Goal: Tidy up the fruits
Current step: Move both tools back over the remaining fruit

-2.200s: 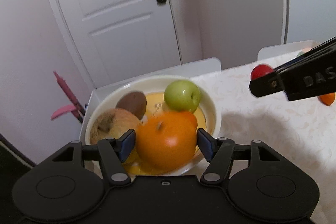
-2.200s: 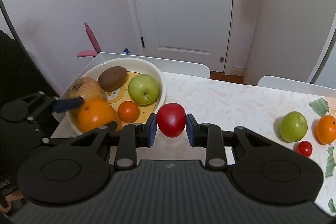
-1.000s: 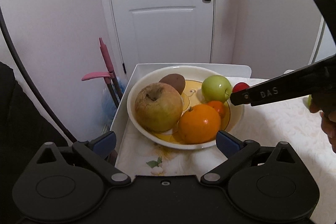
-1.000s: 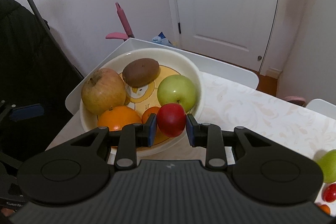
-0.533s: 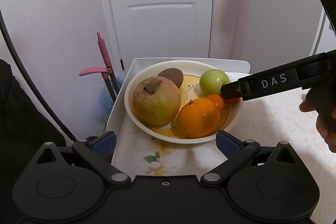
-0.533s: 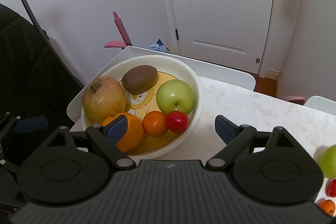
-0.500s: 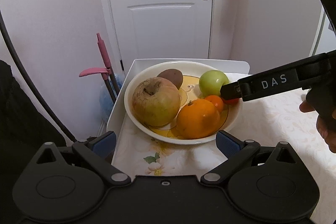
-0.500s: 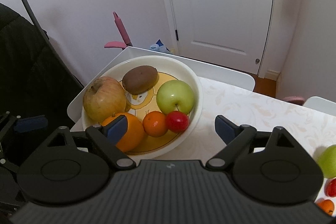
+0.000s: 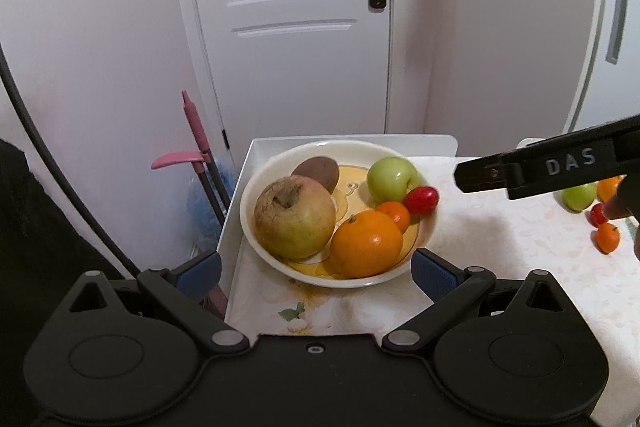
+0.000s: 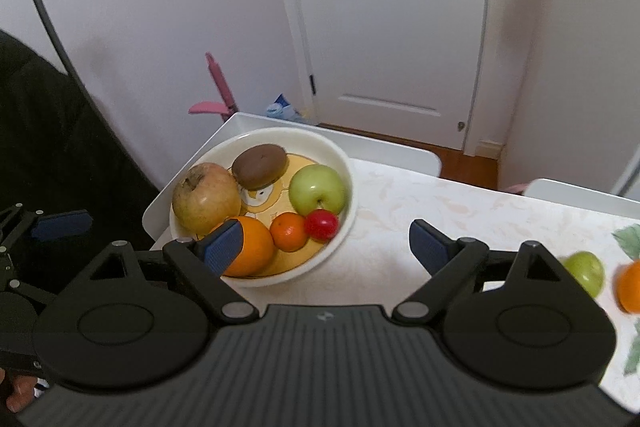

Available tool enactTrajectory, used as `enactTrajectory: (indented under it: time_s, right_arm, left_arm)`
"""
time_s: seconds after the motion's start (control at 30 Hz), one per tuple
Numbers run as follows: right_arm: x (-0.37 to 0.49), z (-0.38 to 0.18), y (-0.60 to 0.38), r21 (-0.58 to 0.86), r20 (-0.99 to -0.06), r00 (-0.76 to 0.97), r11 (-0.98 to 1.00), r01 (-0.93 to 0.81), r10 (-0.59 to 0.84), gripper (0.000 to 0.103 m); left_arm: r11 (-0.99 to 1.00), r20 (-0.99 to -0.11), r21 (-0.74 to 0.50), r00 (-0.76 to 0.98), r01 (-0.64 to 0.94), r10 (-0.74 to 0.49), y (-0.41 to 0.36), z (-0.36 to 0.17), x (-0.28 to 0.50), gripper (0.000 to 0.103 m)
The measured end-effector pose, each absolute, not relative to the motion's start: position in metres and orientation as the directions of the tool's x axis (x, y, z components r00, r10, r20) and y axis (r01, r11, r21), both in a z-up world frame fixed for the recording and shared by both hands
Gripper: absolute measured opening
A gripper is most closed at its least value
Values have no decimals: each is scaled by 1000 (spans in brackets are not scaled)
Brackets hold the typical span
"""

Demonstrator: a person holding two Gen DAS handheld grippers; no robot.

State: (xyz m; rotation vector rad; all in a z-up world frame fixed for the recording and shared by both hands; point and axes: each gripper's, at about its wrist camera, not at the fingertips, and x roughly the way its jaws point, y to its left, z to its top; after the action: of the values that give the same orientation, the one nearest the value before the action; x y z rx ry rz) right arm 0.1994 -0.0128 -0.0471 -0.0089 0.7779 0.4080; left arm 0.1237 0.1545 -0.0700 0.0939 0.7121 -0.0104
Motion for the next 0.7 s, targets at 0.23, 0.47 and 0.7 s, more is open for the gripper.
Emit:
enactTrajectory:
  time_s: [0.23, 0.47, 0.7]
  right_arm:
    - [173, -25, -43, 123, -662, 694, 954, -272, 283, 103]
    - [142, -14, -83, 95, -655, 736, 985, -147, 173, 103]
    - [118, -11, -132, 75, -644, 761, 996, -39, 78, 103]
  left_arm:
    - [993, -639, 62, 768, 98, -36, 144, -50, 121, 103]
    - [979, -627, 47, 768, 199, -127, 121, -40, 123, 103]
    - [959, -619, 30, 758, 280, -203, 90, -37, 128, 103]
